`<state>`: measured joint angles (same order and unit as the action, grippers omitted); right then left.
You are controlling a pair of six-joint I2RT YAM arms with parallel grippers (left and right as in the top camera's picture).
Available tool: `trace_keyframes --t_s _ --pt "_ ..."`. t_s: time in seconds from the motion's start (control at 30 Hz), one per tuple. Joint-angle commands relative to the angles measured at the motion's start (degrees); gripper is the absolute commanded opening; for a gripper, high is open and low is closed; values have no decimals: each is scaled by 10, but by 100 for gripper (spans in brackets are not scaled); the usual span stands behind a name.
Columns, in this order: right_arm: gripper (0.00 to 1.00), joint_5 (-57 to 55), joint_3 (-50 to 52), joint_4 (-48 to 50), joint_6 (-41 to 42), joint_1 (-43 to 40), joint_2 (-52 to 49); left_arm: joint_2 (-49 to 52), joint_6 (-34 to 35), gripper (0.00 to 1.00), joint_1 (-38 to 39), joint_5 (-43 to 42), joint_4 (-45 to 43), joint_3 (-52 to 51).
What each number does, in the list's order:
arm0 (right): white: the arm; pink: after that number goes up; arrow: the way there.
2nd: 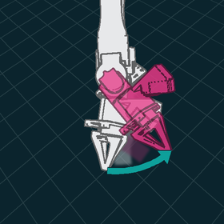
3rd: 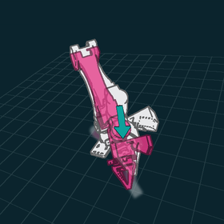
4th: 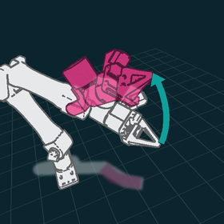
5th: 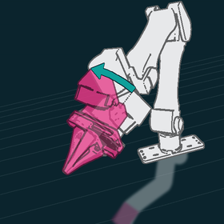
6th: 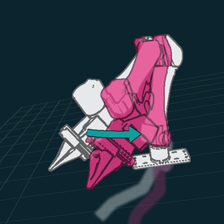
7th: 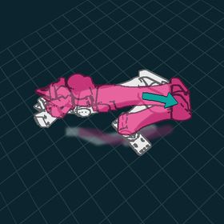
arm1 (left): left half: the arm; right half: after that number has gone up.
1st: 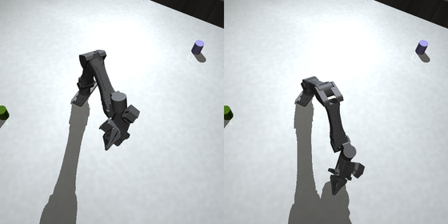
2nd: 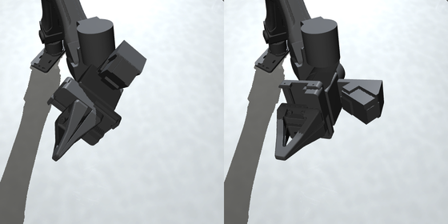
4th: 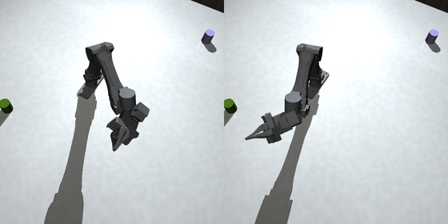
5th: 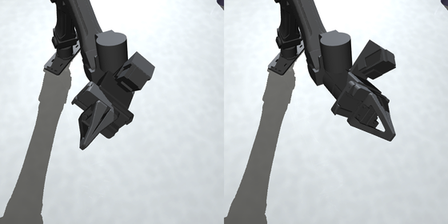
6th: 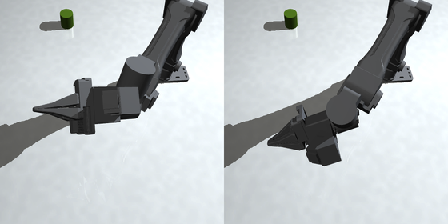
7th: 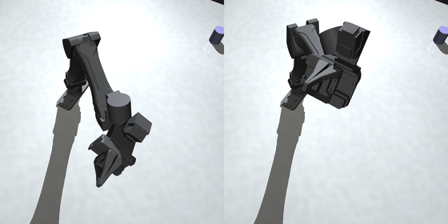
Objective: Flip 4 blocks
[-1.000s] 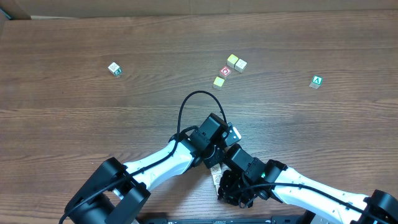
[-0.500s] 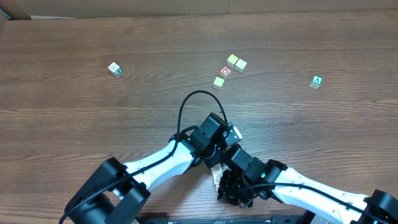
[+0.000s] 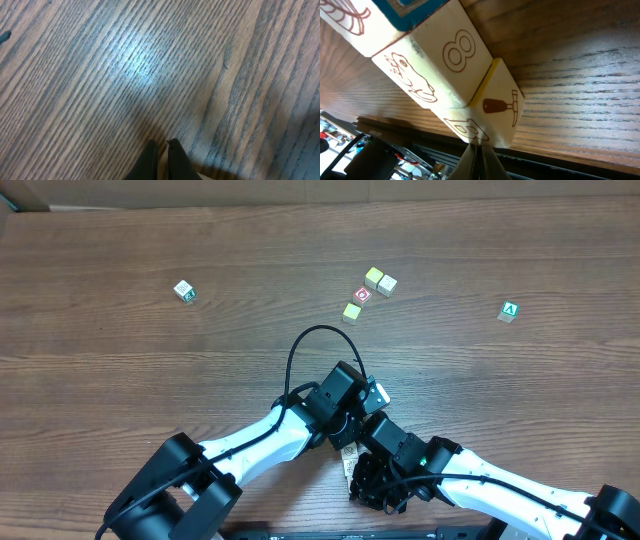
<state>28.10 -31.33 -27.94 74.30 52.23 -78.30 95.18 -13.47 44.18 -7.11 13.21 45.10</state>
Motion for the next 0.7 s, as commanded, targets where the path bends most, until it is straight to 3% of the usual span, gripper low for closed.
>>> trace_keyframes --t_s 0.0,0.67 --pt "4 -23 -9 5 -2 -1 -3 11 13 4 5 -19 0 -10" --pt "4 -25 -9 9 -5 12 -3 11 13 4 5 -16 3 -10"
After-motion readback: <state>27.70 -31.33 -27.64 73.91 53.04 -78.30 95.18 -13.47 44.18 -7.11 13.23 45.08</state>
